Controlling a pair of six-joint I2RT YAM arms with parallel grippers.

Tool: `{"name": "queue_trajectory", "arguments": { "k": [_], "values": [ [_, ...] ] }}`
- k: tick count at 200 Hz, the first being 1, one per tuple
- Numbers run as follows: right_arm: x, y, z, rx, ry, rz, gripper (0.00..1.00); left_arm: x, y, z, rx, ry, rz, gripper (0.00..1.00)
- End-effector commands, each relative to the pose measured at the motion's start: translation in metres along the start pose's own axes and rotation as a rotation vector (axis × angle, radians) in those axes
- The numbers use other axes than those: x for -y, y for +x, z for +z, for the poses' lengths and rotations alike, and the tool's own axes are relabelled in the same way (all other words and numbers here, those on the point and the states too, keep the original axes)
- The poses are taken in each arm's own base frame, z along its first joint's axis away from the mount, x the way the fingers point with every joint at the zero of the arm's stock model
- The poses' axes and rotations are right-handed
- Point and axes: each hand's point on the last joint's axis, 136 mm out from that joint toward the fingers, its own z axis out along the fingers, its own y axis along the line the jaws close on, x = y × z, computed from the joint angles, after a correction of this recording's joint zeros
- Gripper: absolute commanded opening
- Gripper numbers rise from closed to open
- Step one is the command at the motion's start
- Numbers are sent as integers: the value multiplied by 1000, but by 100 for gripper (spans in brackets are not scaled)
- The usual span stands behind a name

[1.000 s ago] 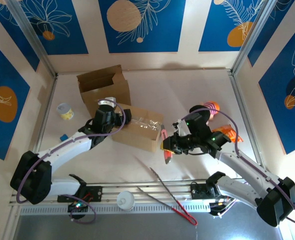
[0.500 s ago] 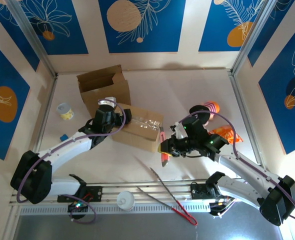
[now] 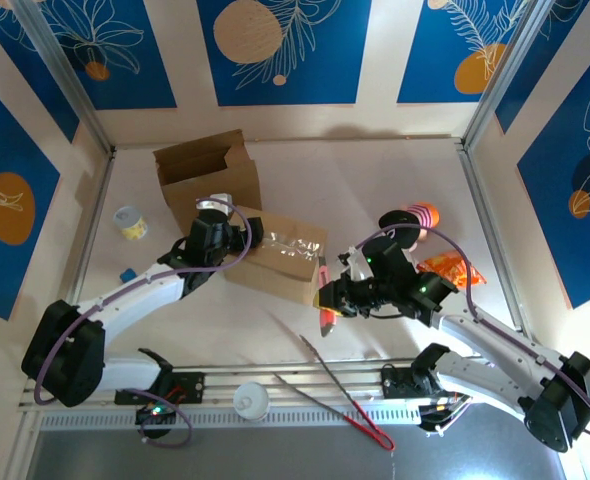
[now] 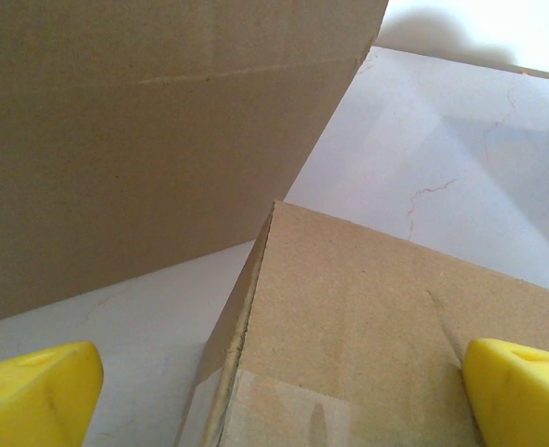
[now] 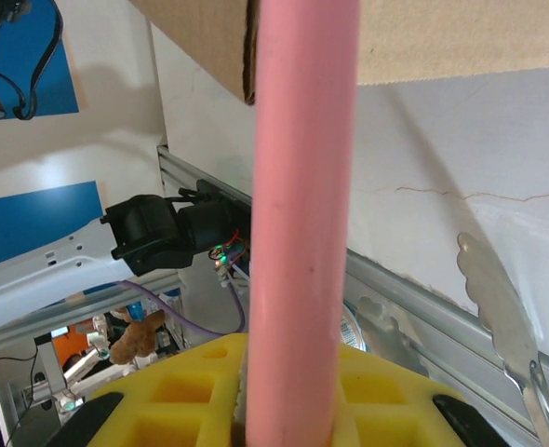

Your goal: Unpack the express box

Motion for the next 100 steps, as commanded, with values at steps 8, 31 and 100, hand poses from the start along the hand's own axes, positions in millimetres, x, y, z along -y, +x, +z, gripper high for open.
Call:
{"name": "queue_trajectory", "arguments": {
  "k": [8, 31, 100],
  "values": [
    [-27, 17, -5, -63, -125, -116, 0, -33, 70, 7, -205, -117, 33, 99],
    [-37, 21, -11, -70, -161, -168, 0, -33, 71, 8, -205, -117, 33, 99],
    [-36, 31, -23, -97, -127, -187, 0, -32, 69, 8, -205, -113, 32, 99]
  ]
}}
